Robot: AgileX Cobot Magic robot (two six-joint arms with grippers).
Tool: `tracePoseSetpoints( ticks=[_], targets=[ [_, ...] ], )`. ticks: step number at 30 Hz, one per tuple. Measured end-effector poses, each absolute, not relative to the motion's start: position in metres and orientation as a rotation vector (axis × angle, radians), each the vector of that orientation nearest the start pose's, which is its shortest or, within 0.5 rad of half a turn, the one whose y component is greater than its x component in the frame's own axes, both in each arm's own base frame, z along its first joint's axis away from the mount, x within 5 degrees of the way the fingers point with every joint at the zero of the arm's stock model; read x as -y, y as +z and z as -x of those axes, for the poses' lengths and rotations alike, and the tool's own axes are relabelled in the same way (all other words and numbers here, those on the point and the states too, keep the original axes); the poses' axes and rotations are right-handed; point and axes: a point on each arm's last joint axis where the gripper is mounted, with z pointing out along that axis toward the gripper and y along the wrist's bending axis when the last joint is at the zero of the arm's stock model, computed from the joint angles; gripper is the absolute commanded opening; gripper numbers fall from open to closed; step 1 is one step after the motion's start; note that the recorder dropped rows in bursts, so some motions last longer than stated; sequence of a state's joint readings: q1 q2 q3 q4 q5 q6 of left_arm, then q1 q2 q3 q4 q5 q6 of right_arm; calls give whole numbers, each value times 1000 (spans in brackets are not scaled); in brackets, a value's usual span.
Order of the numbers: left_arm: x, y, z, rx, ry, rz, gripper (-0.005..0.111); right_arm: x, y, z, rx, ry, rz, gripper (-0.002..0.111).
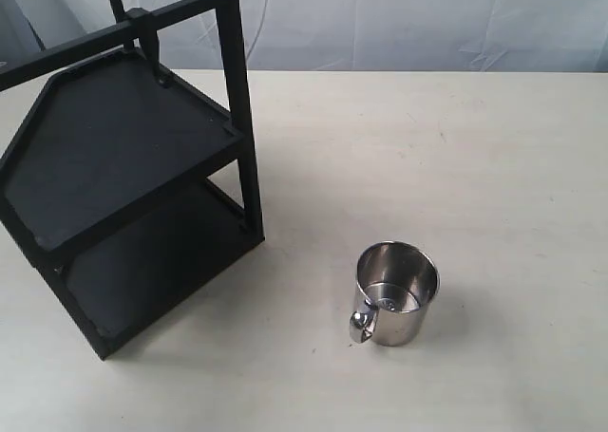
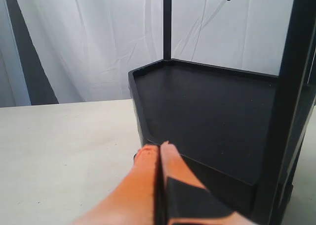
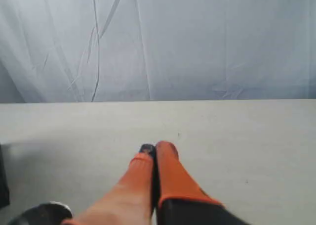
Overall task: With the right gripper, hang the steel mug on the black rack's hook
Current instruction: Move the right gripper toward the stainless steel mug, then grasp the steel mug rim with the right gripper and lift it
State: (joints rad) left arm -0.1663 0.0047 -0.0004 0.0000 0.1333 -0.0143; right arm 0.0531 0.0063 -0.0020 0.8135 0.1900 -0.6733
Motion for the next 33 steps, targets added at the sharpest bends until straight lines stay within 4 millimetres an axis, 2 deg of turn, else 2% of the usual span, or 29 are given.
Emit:
tracePoseSetpoints(
  ticks=[2,4,9,14,17,20,23,27,32,33],
  targets=[
    [9,201,-56,-1618,-139,-123,2,-13,205,-56,-1587,300,-41,0],
    [9,201,-56,-1618,-139,-123,2,-11,209,-56,-1545,425,-193,0],
    [9,201,-56,-1618,-139,-123,2,-2,214,-57,-1364,863,-736,0],
    [9,201,-56,-1618,-139,-123,2,-1,213,-57,-1290,1028,-915,0],
    [9,201,-56,-1618,-139,-123,2,-9,225,-54,-1314,1081,-808,0],
    [9,201,-56,-1618,-139,-123,2,-14,246,-50,-1361,918,-550,0],
    [9,201,-56,-1618,-139,-123,2,-16,256,-59,-1471,728,-393,0],
    [9,201,-56,-1618,-139,-123,2,-27,258,-93,-1782,588,-197,0],
    [9,201,-56,-1618,-139,-123,2,-45,260,-153,-2216,592,89,0],
    [9,201,-56,-1618,-139,-123,2,-49,262,-170,-2298,614,147,0]
  ],
)
